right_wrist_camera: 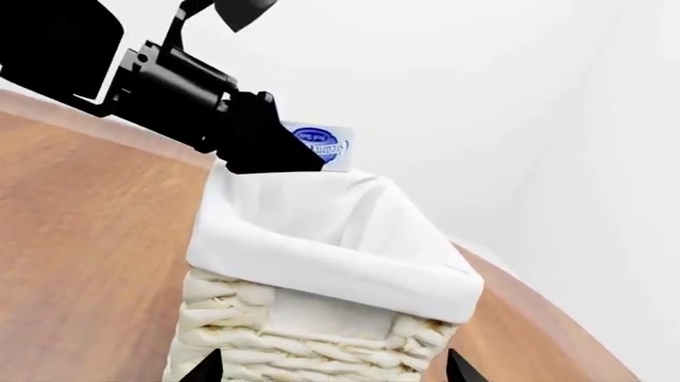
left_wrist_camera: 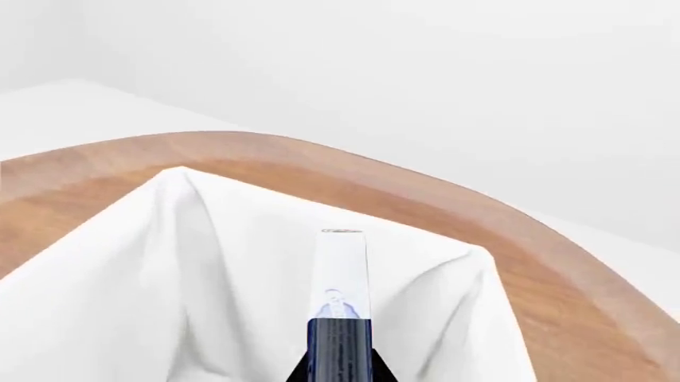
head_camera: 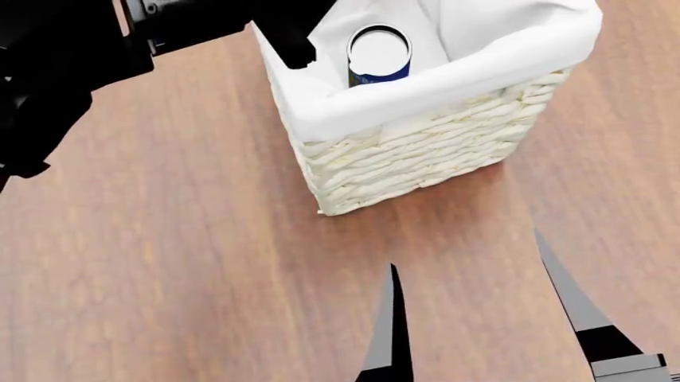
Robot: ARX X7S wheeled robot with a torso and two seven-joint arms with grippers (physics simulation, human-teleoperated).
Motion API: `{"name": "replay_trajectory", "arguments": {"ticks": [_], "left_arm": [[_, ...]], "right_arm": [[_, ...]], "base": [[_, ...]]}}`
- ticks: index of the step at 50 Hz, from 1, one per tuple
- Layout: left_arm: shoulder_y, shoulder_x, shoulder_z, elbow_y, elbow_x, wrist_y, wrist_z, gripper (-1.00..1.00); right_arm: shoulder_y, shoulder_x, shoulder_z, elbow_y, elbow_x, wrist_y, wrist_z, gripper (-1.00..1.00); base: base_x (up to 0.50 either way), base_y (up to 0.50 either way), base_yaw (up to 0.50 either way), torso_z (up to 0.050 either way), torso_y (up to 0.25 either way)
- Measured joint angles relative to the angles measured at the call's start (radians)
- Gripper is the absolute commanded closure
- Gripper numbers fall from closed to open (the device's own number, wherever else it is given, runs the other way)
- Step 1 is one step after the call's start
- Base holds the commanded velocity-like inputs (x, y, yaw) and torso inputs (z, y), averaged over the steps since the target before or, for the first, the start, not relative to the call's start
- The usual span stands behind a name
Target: Pick up the alphabet soup and the cream cheese box, and put them in the basket.
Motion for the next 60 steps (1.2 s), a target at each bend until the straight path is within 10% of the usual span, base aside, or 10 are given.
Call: {"name": "replay_trajectory", "arguments": {"ticks": [6, 7, 35, 60], "left_arm": [[0.001, -0.001, 0.006, 0.003, -0.007, -0.007, 0.000, 1.00], [0.000, -0.001, 0.006, 0.002, -0.010, -0.010, 0.000, -1.00], [0.003, -0.021, -0.011, 0.070, -0.097, -0.065, 0.006, -1.00], [0.549, -0.192, -0.110, 1.018, 0.102, 0.303, -0.483, -1.00]], "right_arm": [[-0.002, 0.001, 0.001, 0.000, 0.001, -0.002, 0.000, -1.00], [-0.003, 0.001, 0.001, 0.000, 0.001, -0.002, 0.000, -1.00], [-0.014, 0.002, 0.004, -0.001, 0.001, -0.004, 0.002, -1.00], [-0.032, -0.012, -0.002, 0.015, -0.009, -0.023, -0.004, -1.00]], "base": [[0.00, 0.00, 0.00, 0.000, 0.000], [0.00, 0.00, 0.00, 0.000, 0.000], [0.00, 0.00, 0.00, 0.000, 0.000], [0.00, 0.00, 0.00, 0.000, 0.000]]}}
